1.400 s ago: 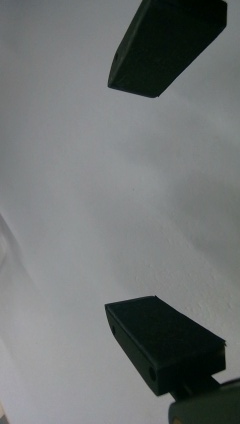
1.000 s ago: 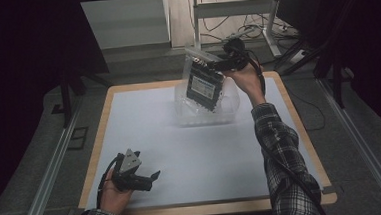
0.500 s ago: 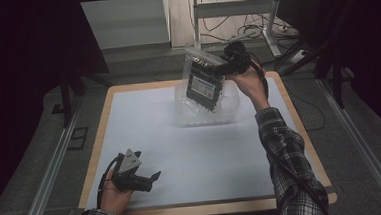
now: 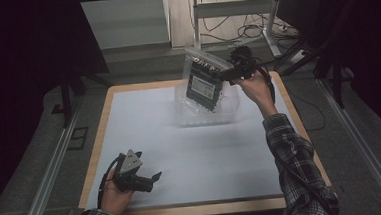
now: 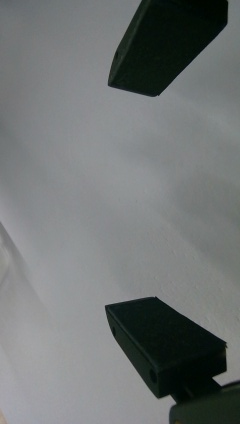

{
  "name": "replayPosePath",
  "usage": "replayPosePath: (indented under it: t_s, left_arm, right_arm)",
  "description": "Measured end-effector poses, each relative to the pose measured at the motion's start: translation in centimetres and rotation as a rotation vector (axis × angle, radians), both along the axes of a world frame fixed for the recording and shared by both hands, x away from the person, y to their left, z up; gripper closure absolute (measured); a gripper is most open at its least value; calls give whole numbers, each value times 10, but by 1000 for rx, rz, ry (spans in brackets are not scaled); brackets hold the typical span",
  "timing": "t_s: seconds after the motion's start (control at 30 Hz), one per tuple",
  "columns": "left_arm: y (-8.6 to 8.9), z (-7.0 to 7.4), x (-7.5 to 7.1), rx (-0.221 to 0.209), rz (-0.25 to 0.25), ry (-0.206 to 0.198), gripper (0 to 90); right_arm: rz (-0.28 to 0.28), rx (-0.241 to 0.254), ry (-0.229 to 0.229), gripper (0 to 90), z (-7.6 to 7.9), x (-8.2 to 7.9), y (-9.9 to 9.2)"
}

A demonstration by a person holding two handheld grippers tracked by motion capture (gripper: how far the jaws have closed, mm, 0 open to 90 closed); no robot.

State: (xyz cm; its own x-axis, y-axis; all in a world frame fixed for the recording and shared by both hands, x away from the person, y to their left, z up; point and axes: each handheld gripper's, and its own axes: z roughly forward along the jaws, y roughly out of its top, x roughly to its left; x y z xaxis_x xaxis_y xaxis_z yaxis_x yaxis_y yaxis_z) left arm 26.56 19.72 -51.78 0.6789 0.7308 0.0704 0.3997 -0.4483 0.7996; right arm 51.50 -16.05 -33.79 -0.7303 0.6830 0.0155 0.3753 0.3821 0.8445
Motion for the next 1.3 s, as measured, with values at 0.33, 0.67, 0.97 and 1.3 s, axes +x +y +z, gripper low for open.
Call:
replayPosePath:
  t_s: [0.33, 0.67, 0.97, 1.3]
  left_arm:
    - [0, 0, 0, 2, -4, 1, 19]
    - [-2, 1, -1, -13, -26, 3, 31]
    - [-2, -2, -1, -26, -27, 1, 22]
    - [0, -5, 2, -41, -17, 11, 8]
  right_arm:
    - [2, -27, -3, 37, -6, -19, -8]
    - [22, -19, -17, 7, -14, -48, -21]
    - [41, -13, -1, 3, -28, -78, -30]
    - [41, 2, 3, 3, -55, -114, -40]
